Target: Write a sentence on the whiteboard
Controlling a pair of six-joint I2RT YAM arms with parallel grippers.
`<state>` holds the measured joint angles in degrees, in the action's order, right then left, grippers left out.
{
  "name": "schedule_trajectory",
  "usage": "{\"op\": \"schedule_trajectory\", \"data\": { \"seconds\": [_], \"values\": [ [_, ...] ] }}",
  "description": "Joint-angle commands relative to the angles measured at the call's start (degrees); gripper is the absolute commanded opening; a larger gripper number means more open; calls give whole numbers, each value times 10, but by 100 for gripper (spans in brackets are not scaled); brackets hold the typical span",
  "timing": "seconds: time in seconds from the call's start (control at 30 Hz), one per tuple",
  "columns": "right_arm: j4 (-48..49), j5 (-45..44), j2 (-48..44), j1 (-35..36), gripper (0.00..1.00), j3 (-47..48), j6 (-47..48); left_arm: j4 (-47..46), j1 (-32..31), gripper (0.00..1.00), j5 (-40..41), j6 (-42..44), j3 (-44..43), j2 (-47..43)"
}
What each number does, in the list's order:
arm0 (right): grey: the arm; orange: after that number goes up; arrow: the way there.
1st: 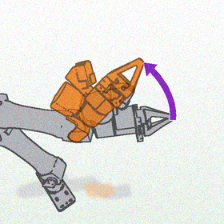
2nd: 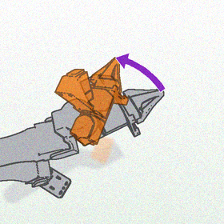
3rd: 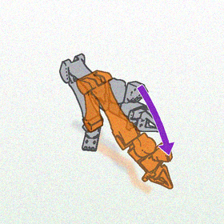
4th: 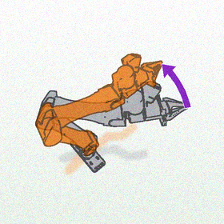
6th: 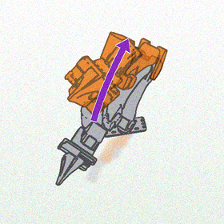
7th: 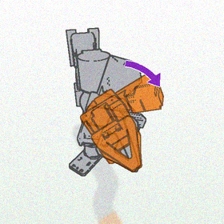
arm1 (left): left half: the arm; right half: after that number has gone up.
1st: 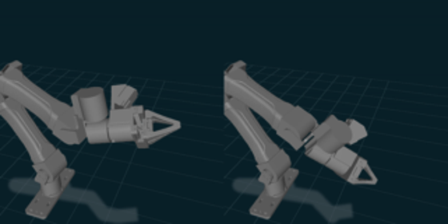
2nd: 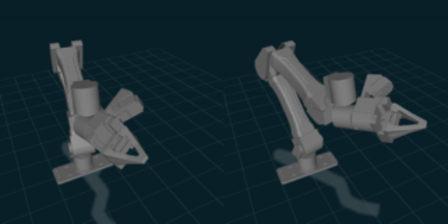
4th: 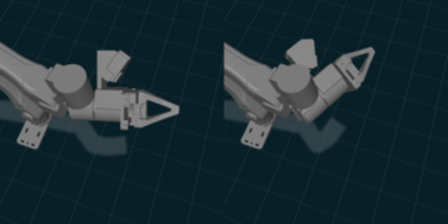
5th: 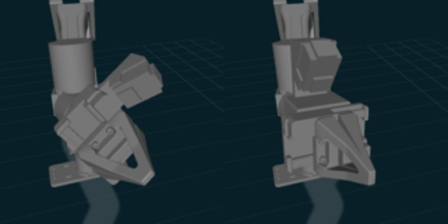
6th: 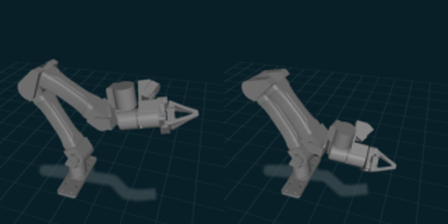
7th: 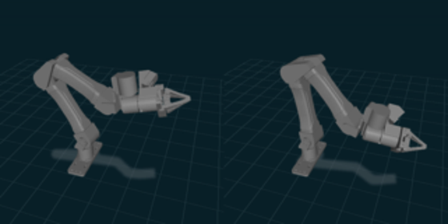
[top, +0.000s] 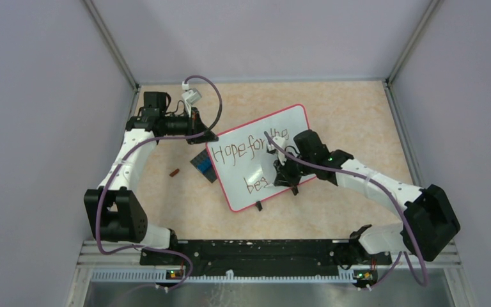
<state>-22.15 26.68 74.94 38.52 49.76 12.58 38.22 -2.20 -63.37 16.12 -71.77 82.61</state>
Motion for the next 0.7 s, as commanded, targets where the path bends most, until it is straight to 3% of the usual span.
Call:
{"op": "schedule_trajectory", "data": {
  "seconds": [0.0,0.37,0.67],
  "values": [
    [39,-11,12,12,0,22,-5,18,-12,0,53,21,8,2],
    [0,5,-54,6,0,26,-11,19,-12,0,47,22,8,2],
    [4,-9,-41,-18,0,31,-6,19,-12,0,50,21,8,1]
  ]
}}
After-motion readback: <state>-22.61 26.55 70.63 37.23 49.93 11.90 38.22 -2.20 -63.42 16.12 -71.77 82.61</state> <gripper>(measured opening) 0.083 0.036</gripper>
